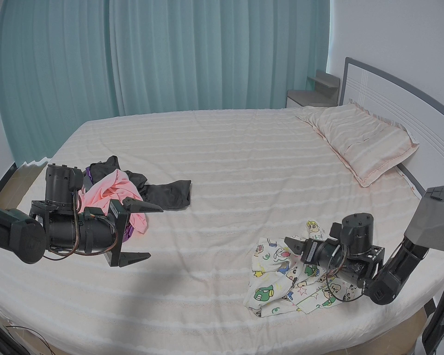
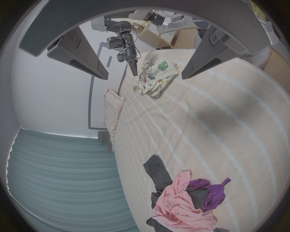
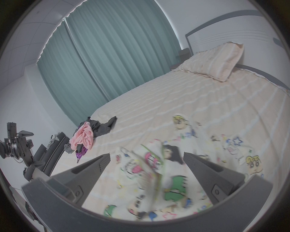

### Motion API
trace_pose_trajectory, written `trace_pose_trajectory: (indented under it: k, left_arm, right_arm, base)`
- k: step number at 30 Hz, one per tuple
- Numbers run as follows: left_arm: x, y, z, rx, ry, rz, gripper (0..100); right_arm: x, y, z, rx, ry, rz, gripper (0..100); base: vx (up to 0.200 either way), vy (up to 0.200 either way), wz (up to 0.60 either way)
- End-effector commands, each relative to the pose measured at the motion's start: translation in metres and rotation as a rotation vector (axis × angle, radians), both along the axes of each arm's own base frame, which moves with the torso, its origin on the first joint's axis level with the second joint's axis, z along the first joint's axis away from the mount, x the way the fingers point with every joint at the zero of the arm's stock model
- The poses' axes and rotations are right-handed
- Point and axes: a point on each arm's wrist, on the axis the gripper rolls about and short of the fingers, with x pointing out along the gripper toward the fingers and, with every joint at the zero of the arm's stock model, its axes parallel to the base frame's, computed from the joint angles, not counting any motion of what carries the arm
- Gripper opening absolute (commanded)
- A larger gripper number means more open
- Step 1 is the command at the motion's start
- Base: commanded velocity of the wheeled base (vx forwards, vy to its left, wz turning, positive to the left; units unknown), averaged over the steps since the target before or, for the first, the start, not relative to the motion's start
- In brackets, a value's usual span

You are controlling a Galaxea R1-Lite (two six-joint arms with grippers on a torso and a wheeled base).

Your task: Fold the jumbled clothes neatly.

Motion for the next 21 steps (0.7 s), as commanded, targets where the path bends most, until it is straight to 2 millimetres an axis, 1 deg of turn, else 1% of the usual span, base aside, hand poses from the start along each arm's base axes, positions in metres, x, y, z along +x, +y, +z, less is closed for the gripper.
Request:
trace_pose_trajectory:
  k: [1, 4, 8, 9, 10, 11, 12, 14, 16, 19, 21]
  left_arm:
    - [0.002, 0.000, -0.009, 0.007, 0.028, -0.017, 100]
    - [0.001, 0.000, -0.015, 0.023, 0.034, -0.026, 100]
    - [0.000, -0.001, -0.017, 0.035, 0.030, -0.038, 100]
    - [-0.001, -0.001, -0.017, 0.037, 0.028, -0.041, 100]
    - [-0.001, -0.001, -0.017, 0.037, 0.028, -0.041, 100]
    - [-0.001, -0.001, -0.017, 0.037, 0.030, -0.041, 100]
    - [-0.001, -0.001, -0.017, 0.037, 0.030, -0.042, 100]
    - [-0.001, -0.001, -0.017, 0.037, 0.030, -0.042, 100]
    - [-0.002, -0.001, -0.019, 0.039, 0.037, -0.042, 100]
    - [-0.002, -0.001, -0.019, 0.039, 0.039, -0.042, 100]
    - [-0.002, -0.002, -0.020, 0.040, 0.042, -0.044, 100]
  right_arm:
    - [0.014, 0.041, 0.046, 0.045, -0.075, 0.090, 100]
    - [0.013, 0.053, 0.046, 0.037, -0.058, 0.120, 100]
    - [0.013, 0.059, 0.041, 0.022, -0.040, 0.139, 100]
    - [0.013, 0.072, 0.027, -0.008, 0.008, 0.163, 100]
    - [0.014, 0.072, 0.027, -0.009, 0.009, 0.163, 100]
    - [0.012, 0.085, 0.018, -0.023, 0.024, 0.189, 100]
    - [0.010, 0.089, 0.015, -0.027, 0.031, 0.201, 100]
    - [0.009, 0.093, 0.010, -0.037, 0.042, 0.212, 100]
    - [0.008, 0.103, 0.002, -0.054, 0.060, 0.224, 100]
    - [0.005, 0.106, -0.003, -0.089, 0.092, 0.219, 100]
    - [0.004, 0.111, -0.006, -0.132, 0.122, 0.201, 100]
  base:
    - [0.000, 0.000, 0.00]
    - [0.000, 0.000, 0.00]
    - [0.000, 0.000, 0.00]
    - [0.000, 0.000, 0.00]
    - [0.000, 0.000, 0.00]
    - [0.000, 0.000, 0.00]
    - [0.000, 0.000, 0.00]
    - [0.000, 0.000, 0.00]
    - [0.000, 0.000, 0.00]
    - [0.000, 0.000, 0.00]
    - [0.000, 0.000, 0.00]
